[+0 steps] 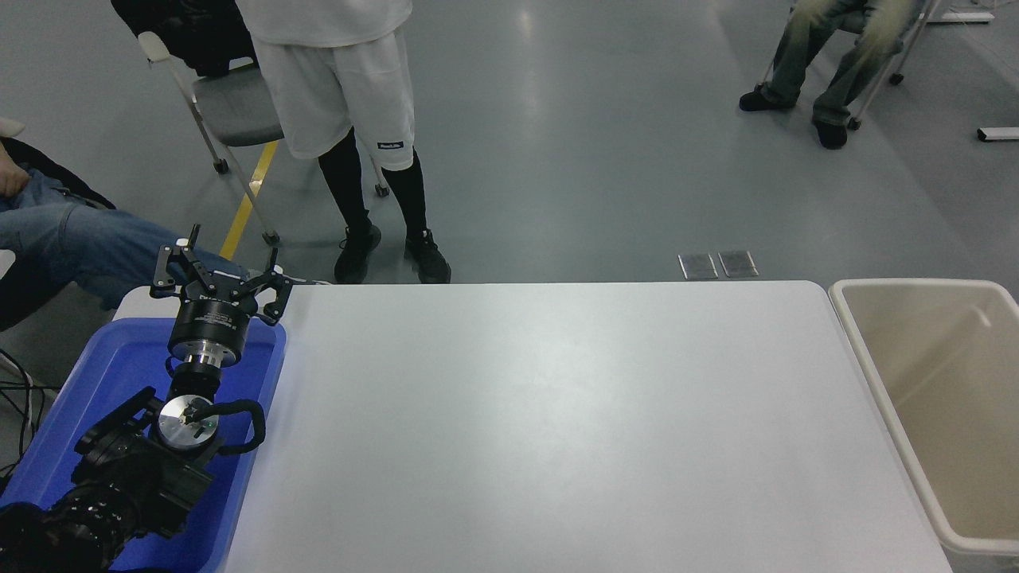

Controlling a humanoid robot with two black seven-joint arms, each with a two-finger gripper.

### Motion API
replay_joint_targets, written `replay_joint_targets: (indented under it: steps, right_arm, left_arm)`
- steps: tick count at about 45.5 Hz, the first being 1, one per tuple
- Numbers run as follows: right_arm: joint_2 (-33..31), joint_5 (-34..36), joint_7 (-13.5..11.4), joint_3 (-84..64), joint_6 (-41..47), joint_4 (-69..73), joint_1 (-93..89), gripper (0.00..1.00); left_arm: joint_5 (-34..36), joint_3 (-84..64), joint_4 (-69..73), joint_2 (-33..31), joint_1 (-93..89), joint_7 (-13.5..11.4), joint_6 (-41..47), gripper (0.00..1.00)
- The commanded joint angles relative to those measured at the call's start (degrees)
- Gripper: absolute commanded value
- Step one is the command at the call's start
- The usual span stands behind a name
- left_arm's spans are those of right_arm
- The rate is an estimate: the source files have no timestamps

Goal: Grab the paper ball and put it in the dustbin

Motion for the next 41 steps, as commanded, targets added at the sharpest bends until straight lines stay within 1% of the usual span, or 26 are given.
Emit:
replay_joint_targets:
  steps: [1, 8, 15, 26, 41]
  right_arm:
    - [6.6, 5.0, 0.1, 2.2, -10.5, -8.8, -9.8, 0.0]
    - [12.7, 9.5, 0.1, 2.1, -14.9, -16.5, -15.6, 0.0]
    - [15.8, 11.9, 0.1, 2.2, -15.9, -18.8, -18.0, 0.0]
    - [18.3, 13.1, 0.0, 2.2, -20.5, -19.7, -20.4, 0.0]
    - [18.9, 14.4, 0.0, 2.1, -20.9, -20.9, -21.2, 0.0]
  left_arm:
    - [0.0, 0.0, 0.0, 0.0, 0.0, 0.0, 0.0, 0.99]
    - [0.0, 0.0, 0.0, 0.0, 0.0, 0.0, 0.0, 0.99]
    - [0.0, 0.0, 0.1, 0.0, 0.0, 0.0, 0.0, 0.99]
    - [0.0, 0.0, 0.0, 0.0, 0.0, 0.0, 0.0, 0.99]
    - [0.0, 0.0, 0.0, 0.0, 0.0, 0.0, 0.0, 0.99]
